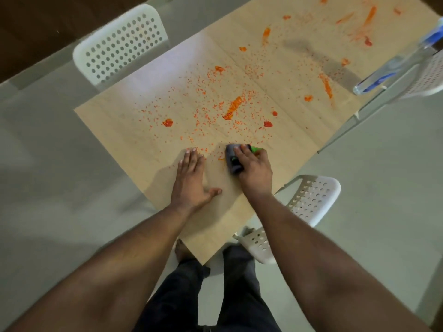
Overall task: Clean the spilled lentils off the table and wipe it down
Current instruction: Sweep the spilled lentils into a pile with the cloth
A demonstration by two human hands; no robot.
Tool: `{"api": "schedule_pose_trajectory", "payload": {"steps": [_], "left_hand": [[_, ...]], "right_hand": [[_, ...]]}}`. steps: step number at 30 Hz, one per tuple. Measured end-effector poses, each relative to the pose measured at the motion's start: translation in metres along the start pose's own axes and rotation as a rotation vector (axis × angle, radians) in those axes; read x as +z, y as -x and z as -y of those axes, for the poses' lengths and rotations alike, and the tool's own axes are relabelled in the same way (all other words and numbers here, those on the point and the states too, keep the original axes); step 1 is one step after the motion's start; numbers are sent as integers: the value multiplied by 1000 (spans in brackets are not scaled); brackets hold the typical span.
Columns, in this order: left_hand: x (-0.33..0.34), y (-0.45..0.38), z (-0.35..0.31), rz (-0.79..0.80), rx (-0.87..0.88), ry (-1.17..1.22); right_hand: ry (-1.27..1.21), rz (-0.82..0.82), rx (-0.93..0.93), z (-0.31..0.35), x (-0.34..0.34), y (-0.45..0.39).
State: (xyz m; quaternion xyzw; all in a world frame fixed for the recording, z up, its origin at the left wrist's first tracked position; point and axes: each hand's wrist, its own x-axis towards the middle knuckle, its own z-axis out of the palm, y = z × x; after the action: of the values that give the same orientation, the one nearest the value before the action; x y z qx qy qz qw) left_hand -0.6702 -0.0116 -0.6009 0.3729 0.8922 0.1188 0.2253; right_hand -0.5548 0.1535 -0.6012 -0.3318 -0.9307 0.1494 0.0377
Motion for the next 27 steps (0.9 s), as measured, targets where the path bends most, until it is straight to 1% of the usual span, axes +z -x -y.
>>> {"api": "schedule_pose_trajectory", "payload": {"steps": [2,4,7,10,13,15,17,23,25,27], "left_hand": [[0,-3,-7,-1,-30,8],[1,-6,-17,-17,-55,13],[3,-9,-33,-33,-99,18],[7,-15,-55,-45,-143,58],[15,-26,-76,-59,-173,76],[17,-30,-79,-67,-208,109],[18,-33,-80,-64,-247,129],[20,-39,-87,-36,-290,83],[17,-41,-92,-11,-284,70],[14,-43,-97,8,-275,72]], "right_hand": [[-7,34,-5,-4,-8,-27],[-6,10,-47,-8,-16,-33],[-11,0,-175,-21,-24,-4],[19,34,-278,-50,-25,42],[88,74,-370,-87,-20,58],[96,69,-433,-99,-15,42],[69,64,-454,-103,-14,12],[57,122,-356,-80,-26,-100],[71,137,-357,-76,-31,-116],[43,110,-383,-78,-37,-111]]}}
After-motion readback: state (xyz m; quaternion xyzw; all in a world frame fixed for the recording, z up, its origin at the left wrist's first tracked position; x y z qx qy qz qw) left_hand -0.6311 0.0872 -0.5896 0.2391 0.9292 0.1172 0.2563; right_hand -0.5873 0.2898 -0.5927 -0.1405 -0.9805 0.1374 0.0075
